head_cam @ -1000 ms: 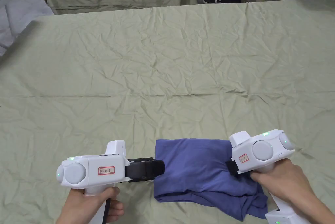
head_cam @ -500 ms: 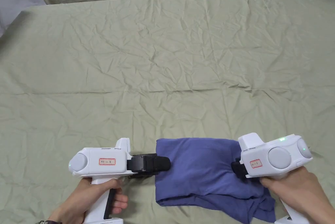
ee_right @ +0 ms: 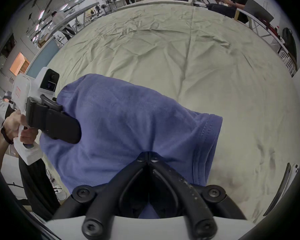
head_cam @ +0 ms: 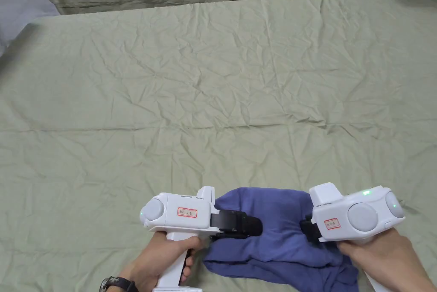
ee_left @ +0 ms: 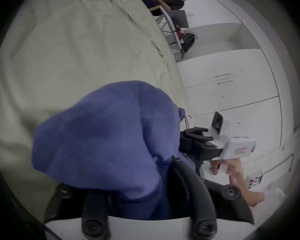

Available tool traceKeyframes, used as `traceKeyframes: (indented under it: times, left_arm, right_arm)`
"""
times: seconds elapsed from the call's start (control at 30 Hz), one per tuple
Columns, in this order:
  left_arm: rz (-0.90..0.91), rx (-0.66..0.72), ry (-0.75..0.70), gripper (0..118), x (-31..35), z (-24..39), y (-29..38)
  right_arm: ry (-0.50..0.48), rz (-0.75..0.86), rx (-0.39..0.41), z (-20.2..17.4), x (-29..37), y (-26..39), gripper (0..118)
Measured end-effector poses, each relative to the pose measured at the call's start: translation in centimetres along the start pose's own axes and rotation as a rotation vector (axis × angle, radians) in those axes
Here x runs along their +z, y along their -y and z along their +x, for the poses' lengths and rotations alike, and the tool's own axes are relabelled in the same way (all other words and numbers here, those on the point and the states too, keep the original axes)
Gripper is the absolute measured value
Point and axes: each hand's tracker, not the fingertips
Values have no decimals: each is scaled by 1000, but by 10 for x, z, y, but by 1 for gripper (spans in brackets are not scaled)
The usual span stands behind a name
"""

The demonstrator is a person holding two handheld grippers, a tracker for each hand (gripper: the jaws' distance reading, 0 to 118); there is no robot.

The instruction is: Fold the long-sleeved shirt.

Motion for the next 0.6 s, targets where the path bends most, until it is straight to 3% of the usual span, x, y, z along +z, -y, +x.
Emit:
traceKeyframes:
  times: [0.1, 0.3, 0.43, 0.6]
  left_arm:
    - [12, -58, -70, 18, 4, 14, 5]
    - [56, -185, -205, 16, 9, 50, 18]
    - [56, -196, -234, 16, 20, 63, 21]
    - [88, -228, -323, 16, 47, 71, 25]
  right_arm:
    - [-2, 7, -5, 0, 1, 1, 1]
    - [17, 56, 12, -6, 7, 9, 1]
    - [49, 271, 36, -17, 50, 13, 1]
    - [73, 481, -18, -32, 130, 32, 1]
